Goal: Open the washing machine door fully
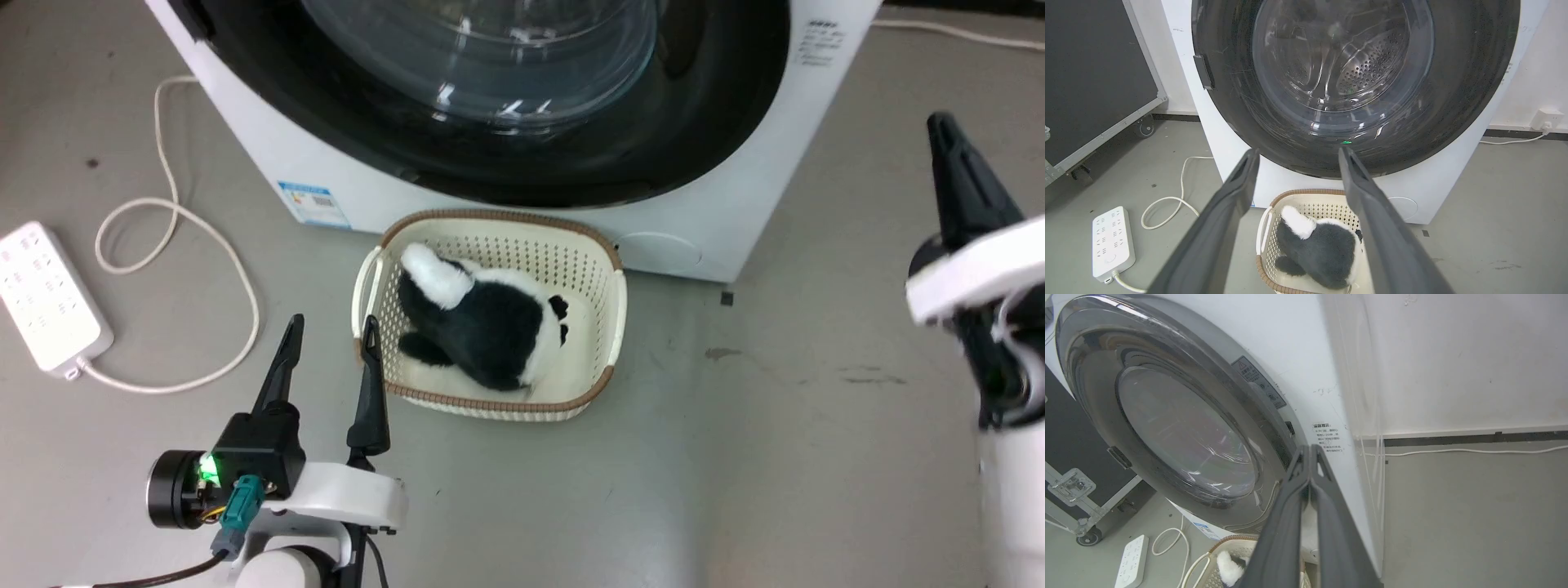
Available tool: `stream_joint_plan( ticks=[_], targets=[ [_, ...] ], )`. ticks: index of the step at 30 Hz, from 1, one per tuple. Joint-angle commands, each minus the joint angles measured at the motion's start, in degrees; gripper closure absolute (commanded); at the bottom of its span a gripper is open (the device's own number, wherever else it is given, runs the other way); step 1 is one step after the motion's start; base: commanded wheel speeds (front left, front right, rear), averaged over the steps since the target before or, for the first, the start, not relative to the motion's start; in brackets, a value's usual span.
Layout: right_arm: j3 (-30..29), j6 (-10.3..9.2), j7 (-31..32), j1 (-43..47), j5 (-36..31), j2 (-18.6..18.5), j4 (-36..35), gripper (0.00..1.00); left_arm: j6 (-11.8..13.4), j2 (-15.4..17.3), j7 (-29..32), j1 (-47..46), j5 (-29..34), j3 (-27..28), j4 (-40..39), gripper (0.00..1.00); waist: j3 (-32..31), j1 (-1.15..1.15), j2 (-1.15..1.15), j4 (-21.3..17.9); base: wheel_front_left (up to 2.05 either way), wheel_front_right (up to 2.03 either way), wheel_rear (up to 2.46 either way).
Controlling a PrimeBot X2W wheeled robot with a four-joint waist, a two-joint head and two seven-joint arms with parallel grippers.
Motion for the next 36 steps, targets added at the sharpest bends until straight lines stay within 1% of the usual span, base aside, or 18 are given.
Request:
stream_joint_plan(
  ticks=[1, 8, 17, 22, 28, 36],
  targets=[
    [-0.6, -0.03, 0.7, -2.2, 1.2, 0.4, 0.8, 1.0, 0.4, 0.0, -0.6, -1.2, -0.3, -0.3, -0.2, 0.0, 0.7, -0.01, 0.0, 0.5, 0.0, 0.0, 0.0],
    [-5.6, -0.03, 8.5, -11.4, 6.8, 2.6, 6.7, 1.0, 1.1, 0.0, -1.4, -2.6, -1.0, -1.6, -0.5, 0.0, 3.5, -0.01, 0.0, 1.8, 0.0, 0.0, 0.0],
    [-12.6, -0.04, 18.1, -22.4, 11.0, 3.6, 16.2, 1.0, 2.0, 0.0, -2.5, -4.0, -1.8, -3.0, -1.0, 0.0, 6.8, -0.01, 0.0, 3.9, 0.0, 0.0, 0.0],
    [-16.7, -0.04, 23.4, -28.4, 11.7, 3.9, 22.4, 1.0, 2.4, 0.1, -3.1, -4.9, -2.2, -3.8, -1.1, 0.0, 8.5, -0.01, 0.0, 5.2, 0.0, 0.0, 0.0],
    [-21.4, -0.04, 28.2, -34.7, 11.3, 3.4, 28.9, 1.0, 3.3, 0.1, -3.8, -6.0, -3.0, -5.5, -1.2, 0.0, 10.1, -0.01, 0.0, 6.7, 0.0, 0.0, 0.0],
    [-26.9, -0.05, 33.3, -42.2, 11.4, 3.3, 33.8, 1.0, 4.1, 0.1, -4.8, -6.9, -3.7, -6.8, -1.2, 0.0, 12.0, -0.01, 0.0, 8.6, 0.0, 0.0, 0.0]
  ],
)
